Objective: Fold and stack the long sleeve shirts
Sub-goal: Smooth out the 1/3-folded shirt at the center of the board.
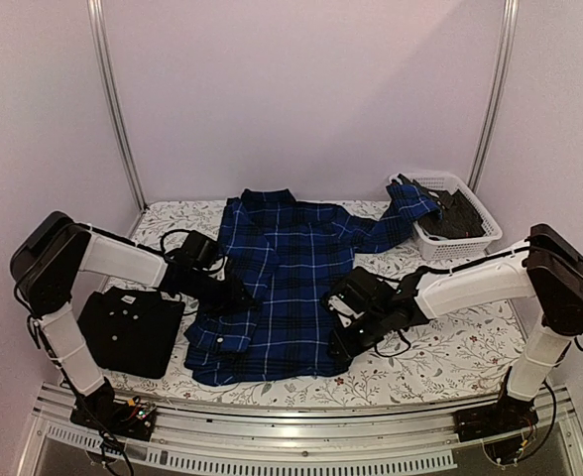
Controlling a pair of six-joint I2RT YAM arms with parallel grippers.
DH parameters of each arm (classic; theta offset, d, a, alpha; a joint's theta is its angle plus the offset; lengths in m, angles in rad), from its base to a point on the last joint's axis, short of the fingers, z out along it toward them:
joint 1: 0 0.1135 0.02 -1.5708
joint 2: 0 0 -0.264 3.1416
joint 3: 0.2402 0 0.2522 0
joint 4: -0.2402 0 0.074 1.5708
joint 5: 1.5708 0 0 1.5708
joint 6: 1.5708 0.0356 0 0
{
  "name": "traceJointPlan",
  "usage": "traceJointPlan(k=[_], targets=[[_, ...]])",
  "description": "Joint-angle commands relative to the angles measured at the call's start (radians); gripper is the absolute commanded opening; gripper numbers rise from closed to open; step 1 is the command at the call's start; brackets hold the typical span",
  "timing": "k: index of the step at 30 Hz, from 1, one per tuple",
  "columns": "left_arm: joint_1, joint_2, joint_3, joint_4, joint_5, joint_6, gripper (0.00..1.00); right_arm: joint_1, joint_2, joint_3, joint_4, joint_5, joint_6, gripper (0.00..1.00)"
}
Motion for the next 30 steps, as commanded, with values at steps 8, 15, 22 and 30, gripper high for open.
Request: traceJointPlan(k=[8,15,22,30], targets=[[0.042,-0.036,-0.061,-0.128,-0.034,0.071,0.43,0.055,-0.067,-0.093,-0.144,-0.035,0.028,0.40],[0.040,-0.065,-0.026,-0.154,-0.006,0.106,0.44,-0.051,-0.180,0.041,-0.214,0.033,0.034,0.51],[0.027,-0.098,0.084,-0.205,0.020,0.145,0.45,-0.308,-0.254,0.186,-0.193,0.211,-0.001,0.64],[0.012,-0.122,0.181,-0.217,0.042,0.173,0.51,-0.612,-0.240,0.226,0.029,0.190,-0.018,0.70]])
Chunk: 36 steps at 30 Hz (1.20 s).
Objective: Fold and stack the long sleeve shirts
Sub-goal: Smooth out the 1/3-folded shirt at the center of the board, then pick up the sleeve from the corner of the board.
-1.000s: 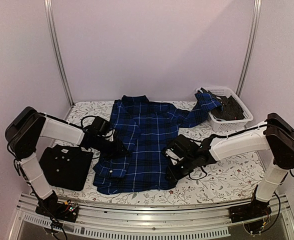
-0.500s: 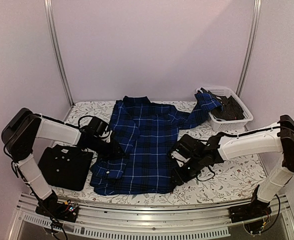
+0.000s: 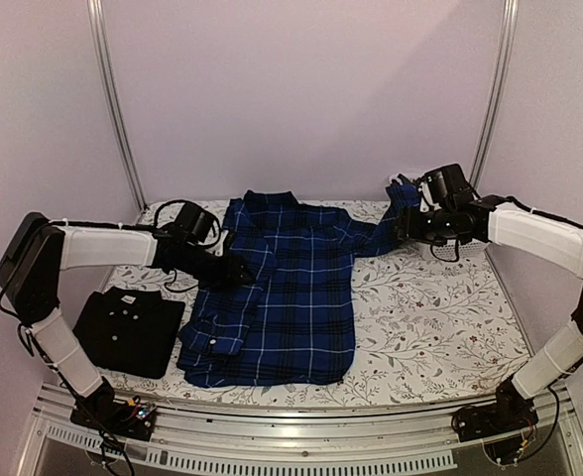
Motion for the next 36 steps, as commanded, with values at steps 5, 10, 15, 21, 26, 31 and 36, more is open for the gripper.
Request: traceJointPlan(k=[5,10,15,21,26,31,36], targets=[[-0.021,-0.054,0.082,0.001,0.027,0.023,0.58,-0.259,0.040,-0.019,0.283,-0.200,0.076,0.78],[-0.024,-0.074,0.097,0.010,0.027,0.018,0.66,-0.351,0.110,-0.031,0.453,-0.340,0.186,0.82],[-0.024,-0.098,0.102,0.010,0.022,0.011,0.68,-0.411,0.192,-0.014,0.541,-0.415,0.306,0.82],[-0.024,-0.129,0.095,0.005,0.007,0.004,0.68,-0.434,0.280,0.032,0.587,-0.447,0.392,0.80],[-0.024,-0.154,0.089,0.001,-0.003,-0.008,0.68,-0.447,0.363,0.070,0.644,-0.462,0.446,0.72],[-0.023,-0.184,0.083,-0.002,-0.012,-0.019,0.68,-0.449,0.413,0.121,0.659,-0.420,0.424,0.54],[-0.023,-0.211,0.082,0.001,-0.009,-0.037,0.68,-0.448,0.442,0.179,0.648,-0.431,0.357,0.20]])
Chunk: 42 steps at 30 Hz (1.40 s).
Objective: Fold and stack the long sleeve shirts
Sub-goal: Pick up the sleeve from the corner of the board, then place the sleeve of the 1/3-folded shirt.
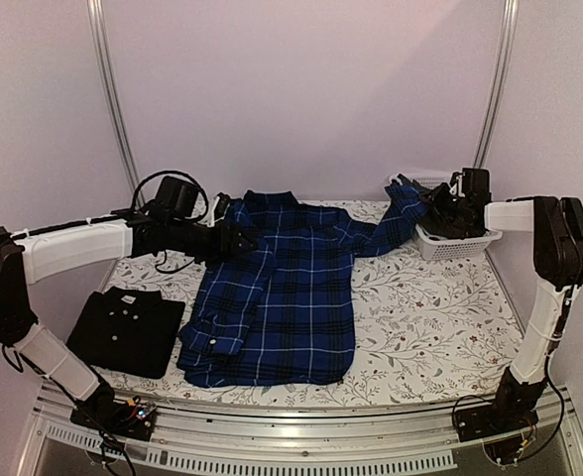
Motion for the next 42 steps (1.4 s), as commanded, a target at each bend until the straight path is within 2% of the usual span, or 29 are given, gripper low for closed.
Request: traceJointPlan(k=[1,3,6,11,17,20,23,24,25,28,35,42], targets=[[-0.008,-0.042,0.003,0.007,-0.004,-0.021,0.68,0.000,0.018,0.063,0.028,-0.010,-0.063,0.14],[-0.005,-0.047,0.001,0.016,-0.001,-0.029,0.68,0.027,-0.007,0.072,0.015,0.002,-0.109,0.09],[0.005,-0.050,-0.010,0.047,0.017,-0.053,0.68,0.091,-0.050,0.092,-0.015,0.022,-0.215,0.06],[0.035,-0.040,-0.036,0.139,0.073,-0.112,0.68,0.250,-0.082,0.138,-0.105,0.049,-0.376,0.05],[0.064,0.013,-0.053,0.216,0.126,-0.171,0.68,0.490,-0.019,0.151,-0.199,0.108,-0.505,0.07],[0.070,0.045,-0.065,0.251,0.144,-0.187,0.68,0.602,0.036,0.145,-0.210,0.115,-0.538,0.15],[0.076,0.073,-0.073,0.279,0.152,-0.195,0.69,0.693,0.096,0.147,-0.268,0.123,-0.575,0.36],[0.075,0.082,-0.075,0.283,0.155,-0.196,0.69,0.705,0.106,0.140,-0.275,0.125,-0.579,0.47],[0.076,0.090,-0.078,0.287,0.155,-0.197,0.69,0.713,0.107,0.126,-0.274,0.123,-0.579,0.53],[0.075,0.121,-0.081,0.296,0.156,-0.195,0.69,0.712,0.069,0.078,-0.254,0.138,-0.555,0.64],[0.033,0.208,-0.010,0.259,0.098,-0.140,0.69,0.688,-0.009,0.075,-0.303,0.222,-0.499,0.65],[-0.064,0.372,0.218,0.102,-0.103,-0.083,0.69,0.632,-0.124,-0.034,-0.304,0.306,-0.416,0.65]])
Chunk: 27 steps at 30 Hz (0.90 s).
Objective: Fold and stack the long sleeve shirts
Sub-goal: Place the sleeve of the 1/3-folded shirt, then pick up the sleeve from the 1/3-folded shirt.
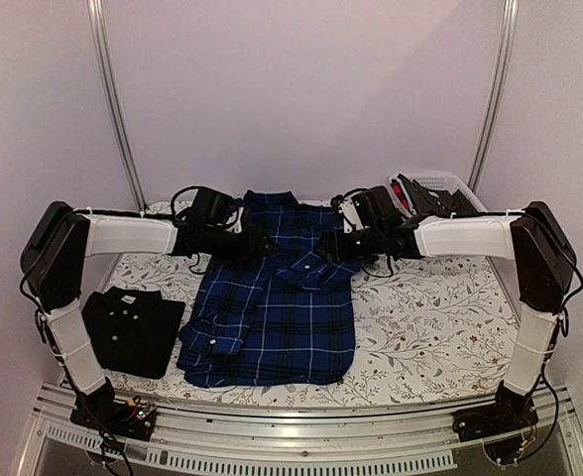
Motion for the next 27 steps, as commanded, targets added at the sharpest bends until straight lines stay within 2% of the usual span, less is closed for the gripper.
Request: traceJointPlan(k=[1,11,17,21,27], targets=[[-0.079,0.093,0.164,-0.118,-0.193,0.061,0.69,-0.030,-0.121,-0.096,-0.009,0.089,0.058,0.65],[-0.250,0.432,0.645,-0.450,-0.560,0.180,0.70,-0.103,-0.322,-0.286,0.013,0.088,0.081,0.66],[-0.300,0.615,0.944,-0.613,-0.647,0.277,0.72,-0.112,-0.379,-0.342,0.027,0.074,0.078,0.67],[-0.311,0.675,1.021,-0.666,-0.648,0.309,0.72,-0.113,-0.401,-0.376,0.039,0.071,0.084,0.67],[-0.326,0.716,1.051,-0.694,-0.676,0.348,0.72,-0.115,-0.421,-0.394,0.045,0.078,0.097,0.68]])
